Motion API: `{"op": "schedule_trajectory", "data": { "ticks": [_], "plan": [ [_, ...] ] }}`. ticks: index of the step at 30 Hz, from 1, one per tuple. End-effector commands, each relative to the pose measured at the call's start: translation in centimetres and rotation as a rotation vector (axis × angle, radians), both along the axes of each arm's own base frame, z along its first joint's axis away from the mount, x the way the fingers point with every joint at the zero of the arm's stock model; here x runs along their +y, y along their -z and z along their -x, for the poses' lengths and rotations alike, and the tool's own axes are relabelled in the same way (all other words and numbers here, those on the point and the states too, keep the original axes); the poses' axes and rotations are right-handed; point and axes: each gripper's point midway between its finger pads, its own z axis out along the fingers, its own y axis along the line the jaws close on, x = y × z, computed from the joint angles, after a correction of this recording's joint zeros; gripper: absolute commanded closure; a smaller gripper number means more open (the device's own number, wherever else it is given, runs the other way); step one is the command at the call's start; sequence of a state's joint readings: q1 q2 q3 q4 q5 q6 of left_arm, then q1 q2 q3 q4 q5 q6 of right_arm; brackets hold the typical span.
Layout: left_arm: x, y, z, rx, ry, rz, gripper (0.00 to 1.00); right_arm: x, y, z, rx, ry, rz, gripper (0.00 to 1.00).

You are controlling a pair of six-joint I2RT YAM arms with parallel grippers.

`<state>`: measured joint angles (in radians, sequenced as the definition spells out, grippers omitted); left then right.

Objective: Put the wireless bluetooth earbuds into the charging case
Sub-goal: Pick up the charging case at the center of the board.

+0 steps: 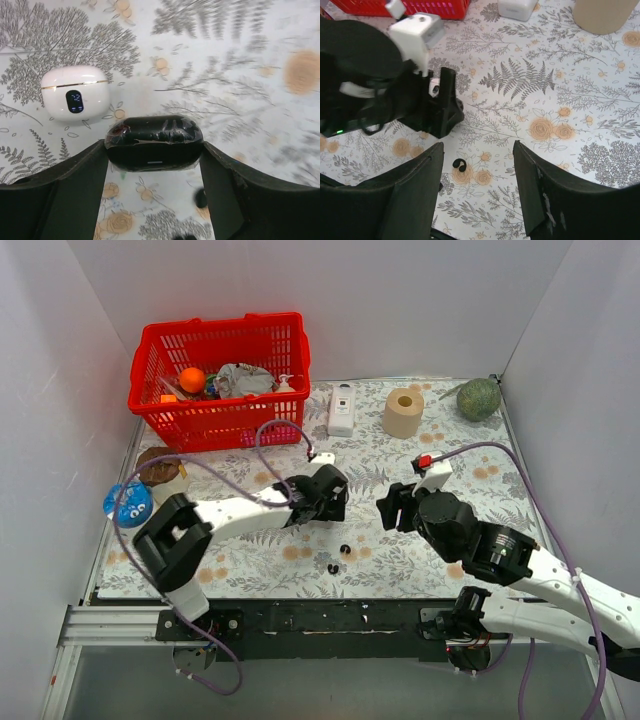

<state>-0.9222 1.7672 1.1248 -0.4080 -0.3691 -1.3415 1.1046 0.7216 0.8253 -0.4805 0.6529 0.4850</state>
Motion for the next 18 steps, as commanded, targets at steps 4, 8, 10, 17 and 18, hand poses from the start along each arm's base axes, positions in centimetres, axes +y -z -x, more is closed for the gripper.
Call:
{"op": "schedule_trajectory", "data": {
  "ticks": [4,8,10,17,18],
  "plan": [
    [-1.0,-17.3,2.8,-0.497,0.301,0.517,0.68,1.4,-7.5,-0.7,-0.117,-0.043,-0.103,0.29],
    [2.5,-16.4,7.0,-0.730,0.455,0.601,0.95,4.0,-9.9,0.2,-0.124,-0.178,-0.134,0.20],
    [3.5,-18.0,8.0,-0.888,0.522,0.609,1.00,5.5,-10.4,1.0,-0.097,-0.264,-0.135,0.12],
    [3.4,-17.6,10.9,-1.038,0.778,0.532,1.00,10.6,-9.0,2.0,0.014,-0.450,-0.056,0.06],
    [3.2,-17.8,10.8,-1.039,0.782,0.522,1.00,11.0,-8.7,2.0,0.024,-0.462,-0.052,0.06]
  ]
}}
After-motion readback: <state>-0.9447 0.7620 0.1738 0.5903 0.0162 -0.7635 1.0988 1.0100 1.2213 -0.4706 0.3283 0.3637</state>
